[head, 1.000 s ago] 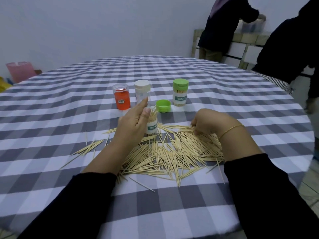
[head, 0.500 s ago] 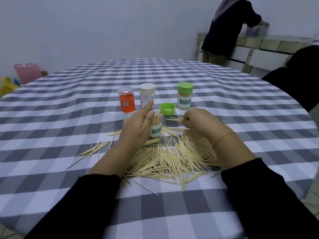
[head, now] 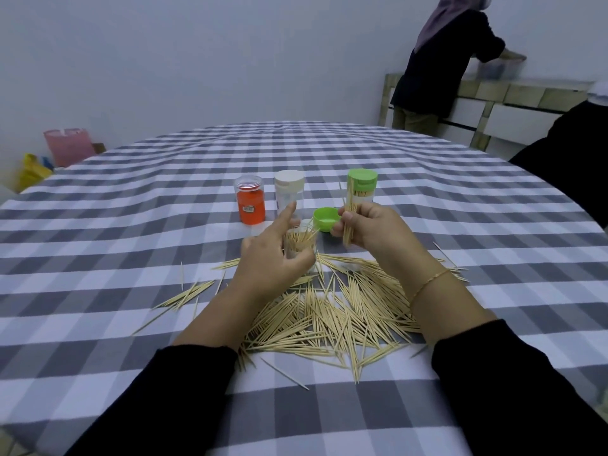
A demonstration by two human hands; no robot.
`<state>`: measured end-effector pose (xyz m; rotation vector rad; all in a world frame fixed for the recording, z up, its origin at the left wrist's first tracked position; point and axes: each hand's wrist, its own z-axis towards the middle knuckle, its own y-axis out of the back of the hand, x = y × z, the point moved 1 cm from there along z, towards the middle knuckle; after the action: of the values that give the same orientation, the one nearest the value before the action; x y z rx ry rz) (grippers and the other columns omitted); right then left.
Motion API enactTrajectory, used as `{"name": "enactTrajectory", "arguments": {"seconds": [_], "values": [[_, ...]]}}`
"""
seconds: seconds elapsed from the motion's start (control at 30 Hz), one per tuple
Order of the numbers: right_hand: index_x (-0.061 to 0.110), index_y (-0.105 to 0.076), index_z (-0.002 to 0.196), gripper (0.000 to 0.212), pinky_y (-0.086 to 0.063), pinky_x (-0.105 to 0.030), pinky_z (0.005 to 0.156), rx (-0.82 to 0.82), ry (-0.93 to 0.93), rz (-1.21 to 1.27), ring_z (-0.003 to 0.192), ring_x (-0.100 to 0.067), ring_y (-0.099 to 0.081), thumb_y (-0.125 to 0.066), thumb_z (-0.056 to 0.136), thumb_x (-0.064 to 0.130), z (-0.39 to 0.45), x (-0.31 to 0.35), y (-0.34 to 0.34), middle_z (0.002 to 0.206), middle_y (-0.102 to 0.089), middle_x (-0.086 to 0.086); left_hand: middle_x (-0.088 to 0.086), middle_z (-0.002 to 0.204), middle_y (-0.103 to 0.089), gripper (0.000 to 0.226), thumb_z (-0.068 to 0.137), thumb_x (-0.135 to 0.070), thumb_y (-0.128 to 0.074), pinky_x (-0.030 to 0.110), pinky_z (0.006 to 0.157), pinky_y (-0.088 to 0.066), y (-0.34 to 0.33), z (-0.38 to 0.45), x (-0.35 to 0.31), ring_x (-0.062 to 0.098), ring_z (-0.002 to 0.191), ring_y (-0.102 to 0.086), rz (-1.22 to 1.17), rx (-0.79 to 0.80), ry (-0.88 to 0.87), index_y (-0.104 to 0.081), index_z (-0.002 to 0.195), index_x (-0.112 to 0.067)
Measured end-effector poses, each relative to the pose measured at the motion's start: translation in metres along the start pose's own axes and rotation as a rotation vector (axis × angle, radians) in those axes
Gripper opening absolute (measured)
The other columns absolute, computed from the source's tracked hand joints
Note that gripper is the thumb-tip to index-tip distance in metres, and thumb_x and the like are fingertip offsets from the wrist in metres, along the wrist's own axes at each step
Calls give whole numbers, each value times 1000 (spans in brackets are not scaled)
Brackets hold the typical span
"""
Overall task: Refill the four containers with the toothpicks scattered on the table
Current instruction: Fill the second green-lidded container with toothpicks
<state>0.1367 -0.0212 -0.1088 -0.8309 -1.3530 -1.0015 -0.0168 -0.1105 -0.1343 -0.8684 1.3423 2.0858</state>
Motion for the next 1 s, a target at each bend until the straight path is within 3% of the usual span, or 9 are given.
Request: {"name": "enactTrajectory", "arguments": {"seconds": [0.1,0.2,0.3,0.43,0.57,0.7,0.87,1.0], "values": [[16,-60,86,19,-50,-45,95,-38,82,67,81,-20,-64,-47,98,9,-1,6,-11,73,-65,-1,-24,116,-45,82,86,-39,-67,35,109,-23,0,1,1,-8,94,-35,49,-13,18,-17,151,-37],[19,-60,85,21,-48,-49,96,-64,171,97,85,-23,-62,-47,98,11,-2,14,-21,71,-65,3,-18,116,-54,88,84,-38,-70,47,112,-30,0,3,4,8,112,-49,24,-36,18,-16,153,-35],[24,-60,87,20,-48,-47,96,-93,251,87,92,-23,-64,-47,98,13,-1,21,-29,76,-68,4,-15,116,-60,94,78,-45,-70,49,109,-34,-2,5,7,15,118,-53,5,-35,21,-13,153,-35],[21,-60,91,17,-48,-40,96,-52,242,152,93,-19,-64,-48,98,12,-3,16,-40,81,-69,0,-18,109,-62,97,72,-52,-63,49,108,-36,-2,5,7,14,114,-55,-5,-23,22,-11,152,-38],[19,-62,95,14,-54,-39,85,-11,184,171,88,-14,-63,-49,97,13,-3,3,-46,83,-69,2,-21,94,-59,97,73,-50,-65,48,106,-37,-1,5,7,14,108,-56,9,-23,21,-10,153,-37],[18,-63,91,16,-55,-43,84,29,143,161,93,-22,-64,-50,97,11,-3,-3,-46,89,-70,-1,-27,87,-54,94,82,-37,-70,48,107,-35,0,4,6,7,101,-52,34,-38,8,-8,153,-35],[19,-65,88,22,-54,-39,85,85,123,133,86,-18,-66,-49,96,7,-7,-9,-50,90,-70,-1,-37,102,-46,94,80,-42,-70,48,107,-35,-1,4,5,1,104,-49,28,-36,-42,-12,154,-30],[22,-66,89,21,-54,-33,73,94,132,102,78,-14,-64,-49,97,12,-11,-10,-53,84,-68,1,-21,135,-46,75,83,-49,-50,51,108,-35,-4,5,8,5,126,-45,-24,-92,-117,-20,151,-39]]}}
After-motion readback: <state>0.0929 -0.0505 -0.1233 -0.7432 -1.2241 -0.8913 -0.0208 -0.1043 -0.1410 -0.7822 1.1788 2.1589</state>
